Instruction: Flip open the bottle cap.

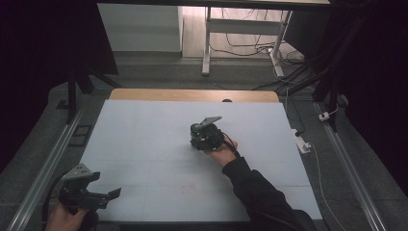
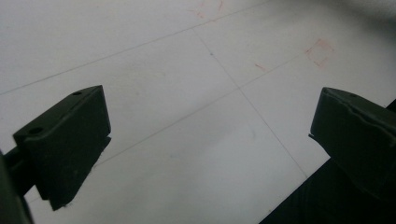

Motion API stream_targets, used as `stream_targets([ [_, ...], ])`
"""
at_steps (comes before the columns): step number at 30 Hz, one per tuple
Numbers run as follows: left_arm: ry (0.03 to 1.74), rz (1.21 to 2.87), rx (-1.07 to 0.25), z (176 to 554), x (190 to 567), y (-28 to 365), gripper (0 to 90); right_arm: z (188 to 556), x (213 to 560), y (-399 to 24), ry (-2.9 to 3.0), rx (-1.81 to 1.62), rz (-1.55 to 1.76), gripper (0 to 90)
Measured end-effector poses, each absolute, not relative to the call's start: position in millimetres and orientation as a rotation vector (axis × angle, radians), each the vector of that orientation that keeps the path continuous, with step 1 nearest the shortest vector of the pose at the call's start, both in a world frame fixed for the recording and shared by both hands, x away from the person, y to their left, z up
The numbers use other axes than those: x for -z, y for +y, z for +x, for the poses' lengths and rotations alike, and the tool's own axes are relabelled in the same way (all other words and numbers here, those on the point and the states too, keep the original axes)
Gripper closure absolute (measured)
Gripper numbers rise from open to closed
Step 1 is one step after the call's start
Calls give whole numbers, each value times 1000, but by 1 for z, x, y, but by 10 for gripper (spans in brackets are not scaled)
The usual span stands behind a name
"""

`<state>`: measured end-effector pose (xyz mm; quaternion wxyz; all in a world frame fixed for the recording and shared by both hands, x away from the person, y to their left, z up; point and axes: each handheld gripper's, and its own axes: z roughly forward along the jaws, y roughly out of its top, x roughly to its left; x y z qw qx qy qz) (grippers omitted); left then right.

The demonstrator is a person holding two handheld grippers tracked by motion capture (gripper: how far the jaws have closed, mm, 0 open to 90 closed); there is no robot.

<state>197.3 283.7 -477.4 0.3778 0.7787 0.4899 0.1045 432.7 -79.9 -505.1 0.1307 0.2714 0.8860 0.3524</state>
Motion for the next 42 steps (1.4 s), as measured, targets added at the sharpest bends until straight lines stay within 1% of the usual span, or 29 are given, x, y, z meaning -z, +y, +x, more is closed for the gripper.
stream_targets([
  [10, 1195, 2021, -304, 202, 473, 274, 0, 433, 506, -81, 2577, -1032, 784, 529],
  [23, 1069, 2029, -249, 225, 471, 257, 0, 434, 506, -81, 2582, -1039, 783, 528],
  [28, 1022, 2039, -273, 237, 469, 250, 0, 434, 506, -81, 2580, -1040, 783, 528],
  [35, 998, 2024, -297, 259, 463, 239, 0, 434, 506, -81, 2580, -1038, 777, 528],
  [42, 954, 2015, -282, 280, 460, 227, 0, 434, 506, -82, 2583, -1039, 773, 528],
])
